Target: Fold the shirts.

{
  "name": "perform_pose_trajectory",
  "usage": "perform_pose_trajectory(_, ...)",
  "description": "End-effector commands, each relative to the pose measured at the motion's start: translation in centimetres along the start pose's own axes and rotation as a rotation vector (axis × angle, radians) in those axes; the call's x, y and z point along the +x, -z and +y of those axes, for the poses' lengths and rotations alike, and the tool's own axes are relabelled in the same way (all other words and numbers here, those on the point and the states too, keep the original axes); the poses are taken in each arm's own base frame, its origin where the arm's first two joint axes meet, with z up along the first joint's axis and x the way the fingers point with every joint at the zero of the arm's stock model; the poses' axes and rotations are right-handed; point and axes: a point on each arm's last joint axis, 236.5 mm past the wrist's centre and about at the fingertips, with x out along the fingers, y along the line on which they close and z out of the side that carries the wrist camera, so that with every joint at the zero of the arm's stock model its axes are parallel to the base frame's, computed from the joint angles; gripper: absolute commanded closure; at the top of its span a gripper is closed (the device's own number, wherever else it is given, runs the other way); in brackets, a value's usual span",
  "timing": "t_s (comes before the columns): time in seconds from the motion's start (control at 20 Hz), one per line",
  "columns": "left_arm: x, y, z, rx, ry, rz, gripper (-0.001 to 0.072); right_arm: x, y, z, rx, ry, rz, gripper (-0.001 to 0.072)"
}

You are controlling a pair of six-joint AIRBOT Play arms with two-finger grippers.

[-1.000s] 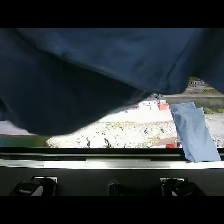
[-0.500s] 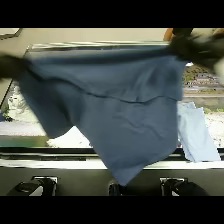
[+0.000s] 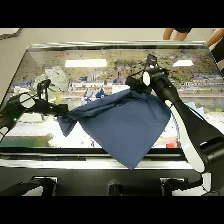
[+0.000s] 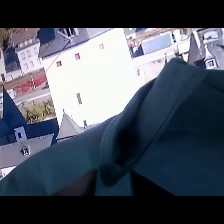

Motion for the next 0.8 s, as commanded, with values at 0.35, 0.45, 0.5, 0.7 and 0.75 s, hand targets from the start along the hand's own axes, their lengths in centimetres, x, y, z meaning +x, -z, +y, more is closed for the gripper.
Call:
perform_pose_trajectory(0.35, 1.9, 0.6, 0.7, 0.046, -0.010, 0.029, 0.0677, -11.1, 11.4, -15.5, -0.039, 0.003, 0.749, 0.0179)
perform_pose_trajectory(0.45, 1.9, 0.6, 0.7, 0.058, -0.010, 0.030, 0.0677, -11.0, 18.2, -17.0, 0.030, 0.018, 0.796, 0.0173)
perform_pose_trajectory(0.5, 1.9, 0.6, 0.7, 0.069, -0.009, 0.030, 0.0678, -10.5, 22.2, -17.2, 0.076, 0.012, 0.808, 0.0109)
perform_pose_trajectory(0.7, 1.9, 0.6, 0.7, 0.067, -0.008, 0.029, 0.0678, -9.1, 32.7, -15.2, 0.252, -0.110, 0.837, 0.0078)
perform_pose_trajectory(0.75, 1.9, 0.6, 0.7, 0.067, -0.008, 0.030, 0.0677, -8.7, 34.3, -14.5, 0.275, -0.129, 0.845, 0.0078)
